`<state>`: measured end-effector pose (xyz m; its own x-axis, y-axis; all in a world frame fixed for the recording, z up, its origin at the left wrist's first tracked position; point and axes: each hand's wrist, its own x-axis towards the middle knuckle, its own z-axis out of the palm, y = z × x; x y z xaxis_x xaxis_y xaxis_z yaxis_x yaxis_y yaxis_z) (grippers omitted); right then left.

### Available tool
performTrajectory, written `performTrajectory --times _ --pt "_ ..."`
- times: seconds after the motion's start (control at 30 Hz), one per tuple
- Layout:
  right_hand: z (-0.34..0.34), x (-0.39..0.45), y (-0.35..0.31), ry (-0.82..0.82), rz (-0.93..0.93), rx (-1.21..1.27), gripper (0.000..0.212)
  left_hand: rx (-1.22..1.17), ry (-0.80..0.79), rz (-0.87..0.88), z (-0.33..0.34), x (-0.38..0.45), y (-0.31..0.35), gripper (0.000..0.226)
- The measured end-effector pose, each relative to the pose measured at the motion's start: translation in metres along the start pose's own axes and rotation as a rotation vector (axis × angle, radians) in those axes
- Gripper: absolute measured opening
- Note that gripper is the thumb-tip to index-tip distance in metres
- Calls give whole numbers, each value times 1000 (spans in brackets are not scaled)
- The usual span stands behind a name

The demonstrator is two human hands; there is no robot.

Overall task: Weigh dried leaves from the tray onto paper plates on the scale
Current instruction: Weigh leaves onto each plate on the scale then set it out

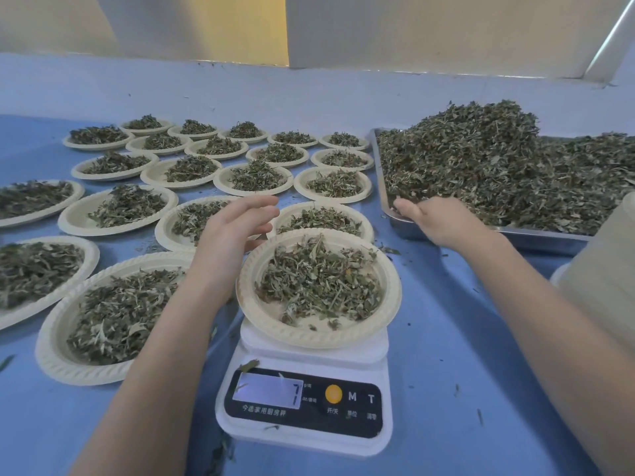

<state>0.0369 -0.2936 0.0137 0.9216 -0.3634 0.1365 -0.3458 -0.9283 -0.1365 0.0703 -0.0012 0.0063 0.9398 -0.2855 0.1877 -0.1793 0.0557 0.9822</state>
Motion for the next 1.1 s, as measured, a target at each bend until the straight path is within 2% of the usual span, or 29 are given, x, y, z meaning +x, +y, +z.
performTrajectory --times 0.07,0.17,0.27,0.33,0.4,0.53,0.63,0.73,0.8,0.97,1.1 --pt "-1 -1 1 -49 24 97 75 3 2 2 -1 0 0 23" --pt "-5 -2 -3 32 -71 57 73 14 4 5 0 0 -1 24" --pt "-11 -6 -10 58 -142 26 63 26 5 6 1 -2 1 25" --pt "-11 -13 -18 4 -199 161 60 59 -23 8 2 -7 1 29" --pt "-6 -31 -31 -72 -264 352 72 99 -63 9 2 -15 -2 31" --pt "16 -85 -56 -231 -179 777 94 64 -83 -68 0 -32 -6 51" --pt "17 -103 -65 -225 -90 943 81 22 -71 -154 0 -41 -5 65" --pt "16 -109 -78 -206 -31 1098 66 72 -22 -138 4 -48 -3 58" --pt "13 -110 -88 -189 10 1128 67 62 18 -120 5 -50 3 54" --pt "-5 -97 -116 -172 19 1189 70 6 223 -40 -9 -47 32 46" --pt "-14 -77 -159 -197 2 1369 56 -22 386 -29 -43 -40 50 42"
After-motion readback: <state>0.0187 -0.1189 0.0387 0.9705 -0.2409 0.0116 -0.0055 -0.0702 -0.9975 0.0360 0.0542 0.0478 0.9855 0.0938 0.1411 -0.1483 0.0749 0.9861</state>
